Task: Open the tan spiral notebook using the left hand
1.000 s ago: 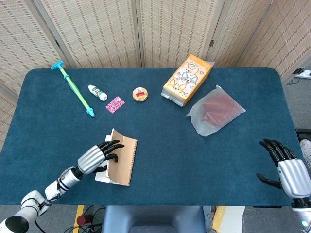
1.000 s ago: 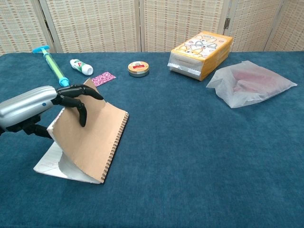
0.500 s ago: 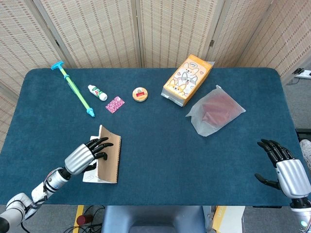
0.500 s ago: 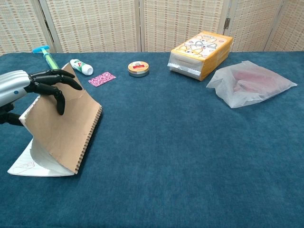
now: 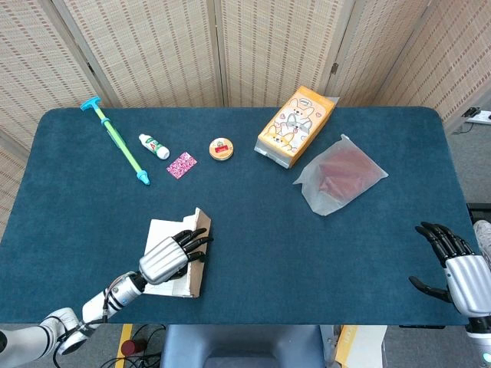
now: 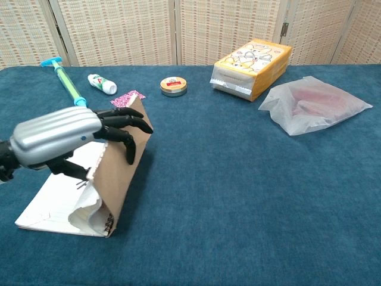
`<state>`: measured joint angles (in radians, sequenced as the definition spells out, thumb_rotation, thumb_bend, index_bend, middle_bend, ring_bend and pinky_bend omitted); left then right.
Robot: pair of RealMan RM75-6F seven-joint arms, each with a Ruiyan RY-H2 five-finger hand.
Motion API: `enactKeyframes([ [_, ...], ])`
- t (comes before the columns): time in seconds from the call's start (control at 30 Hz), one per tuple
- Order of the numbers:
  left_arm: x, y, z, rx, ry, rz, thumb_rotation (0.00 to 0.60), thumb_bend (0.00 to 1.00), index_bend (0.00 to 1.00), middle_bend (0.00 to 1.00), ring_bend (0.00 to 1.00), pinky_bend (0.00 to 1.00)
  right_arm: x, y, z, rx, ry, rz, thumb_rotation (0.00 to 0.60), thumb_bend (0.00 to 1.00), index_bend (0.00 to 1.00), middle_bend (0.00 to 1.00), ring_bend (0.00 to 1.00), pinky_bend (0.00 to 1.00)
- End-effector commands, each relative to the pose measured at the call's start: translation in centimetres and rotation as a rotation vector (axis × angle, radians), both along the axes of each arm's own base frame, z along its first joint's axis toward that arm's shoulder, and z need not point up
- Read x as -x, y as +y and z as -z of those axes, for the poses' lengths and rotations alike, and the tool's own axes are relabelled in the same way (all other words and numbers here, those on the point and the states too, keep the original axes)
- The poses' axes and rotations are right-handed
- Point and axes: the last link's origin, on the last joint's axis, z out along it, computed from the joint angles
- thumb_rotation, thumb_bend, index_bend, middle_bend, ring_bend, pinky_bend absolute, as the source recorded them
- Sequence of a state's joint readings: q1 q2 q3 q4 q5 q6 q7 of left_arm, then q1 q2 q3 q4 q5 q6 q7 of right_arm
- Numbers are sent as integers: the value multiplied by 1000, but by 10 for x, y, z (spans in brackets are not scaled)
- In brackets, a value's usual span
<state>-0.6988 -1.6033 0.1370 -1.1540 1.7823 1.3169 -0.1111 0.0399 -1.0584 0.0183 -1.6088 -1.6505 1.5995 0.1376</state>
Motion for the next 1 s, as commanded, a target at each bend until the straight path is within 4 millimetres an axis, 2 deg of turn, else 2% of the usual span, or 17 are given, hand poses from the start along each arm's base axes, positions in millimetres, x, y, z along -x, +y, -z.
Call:
enactKeyframes([
  [0.03,-24,-2,19,2,88,-59,600,377,139,96,12,262,2,1,-2,6,-1,1,600,122,138,164,127,217],
  [0.1,-32,-4,23,6,86,-83,600,300,51,73,0,262,2,3,-3,12,-3,1,600,122,138,164,127,217],
  [0.17,-37,-4,21,-1,58,-100,600,283,13,67,0,262,3,4,-4,16,-4,2,600,122,138,164,127,217],
  [0.33,-40,4,3,15,-77,-217,600,277,0,61,0,262,5,6,-6,23,-7,5,600,122,138,164,127,217],
  [0.47,-32,15,-23,16,-169,-320,600,277,0,61,0,265,5,4,-6,20,-9,-2,600,122,138,164,127,217],
  [0.6,-17,20,-47,4,-221,-403,600,275,0,61,0,265,5,1,-5,16,-12,-7,600,122,138,164,127,217],
  [0.8,8,22,-71,-58,-227,-458,600,273,0,61,0,265,5,-1,-5,11,-10,-10,600,122,138,164,127,217],
  [1.0,49,23,-103,-203,-214,-569,600,273,0,61,0,265,6,-4,-6,2,5,-4,600,122,138,164,127,217],
])
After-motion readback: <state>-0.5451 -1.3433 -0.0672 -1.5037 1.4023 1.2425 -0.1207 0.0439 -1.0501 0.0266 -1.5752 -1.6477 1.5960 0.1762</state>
